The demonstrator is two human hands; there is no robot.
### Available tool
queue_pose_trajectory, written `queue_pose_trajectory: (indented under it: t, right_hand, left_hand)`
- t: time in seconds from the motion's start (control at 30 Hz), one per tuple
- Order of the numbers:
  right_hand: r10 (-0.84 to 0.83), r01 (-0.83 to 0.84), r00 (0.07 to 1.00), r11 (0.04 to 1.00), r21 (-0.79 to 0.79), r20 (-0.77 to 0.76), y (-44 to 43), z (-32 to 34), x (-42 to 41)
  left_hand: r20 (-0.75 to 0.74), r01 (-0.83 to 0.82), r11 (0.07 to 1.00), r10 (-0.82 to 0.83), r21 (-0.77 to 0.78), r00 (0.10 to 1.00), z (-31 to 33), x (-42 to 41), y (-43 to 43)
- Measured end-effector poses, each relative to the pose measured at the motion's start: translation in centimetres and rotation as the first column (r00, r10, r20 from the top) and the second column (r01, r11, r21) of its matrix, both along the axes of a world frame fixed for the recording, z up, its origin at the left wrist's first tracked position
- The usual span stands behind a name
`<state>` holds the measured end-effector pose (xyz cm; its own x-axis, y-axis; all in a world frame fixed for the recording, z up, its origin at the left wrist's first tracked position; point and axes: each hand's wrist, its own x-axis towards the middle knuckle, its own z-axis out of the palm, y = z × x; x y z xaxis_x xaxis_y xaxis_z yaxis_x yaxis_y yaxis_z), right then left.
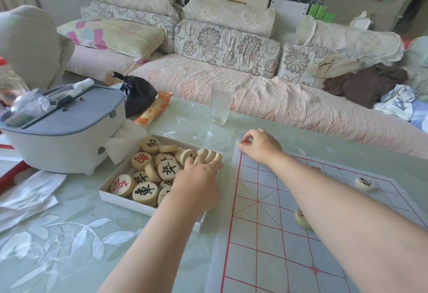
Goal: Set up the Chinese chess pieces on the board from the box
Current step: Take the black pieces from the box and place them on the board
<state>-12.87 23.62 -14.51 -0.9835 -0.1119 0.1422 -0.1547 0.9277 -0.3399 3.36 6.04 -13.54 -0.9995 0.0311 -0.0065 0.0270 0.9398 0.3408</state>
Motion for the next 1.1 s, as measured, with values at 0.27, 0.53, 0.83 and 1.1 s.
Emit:
queue_pose_trajectory:
  t: [0.27,0.53,0.83,1.1]
  right_hand:
    - [0.188,-0.191,0.980,0.981,-0.029,-0.068,-3.7,2.5,3.7]
    - [0.445,-0.446,0.895,0.889,-0.108,-0.036,-12.1,4.6,9.1]
    - [0.508,-0.497,0.861,0.835,0.234,0.019,-20.1,3.7,12.0]
    - [0.479,-0.451,0.878,0.827,0.335,0.001,-21.5,2.6,12.3]
  left_hand:
    - [-0.052,-0.022,0.989,0.030,0.146,0.998,0.2,0.2,-1.5]
    - [-0.259,-0.192,0.966,0.232,0.172,0.937,1.5,2.4,-8.5]
    - [-0.116,-0.399,0.917,0.396,-0.003,0.911,1.5,6.4,-15.7]
    - [0.047,-0.283,0.959,0.284,-0.035,0.958,0.4,6.4,-16.2]
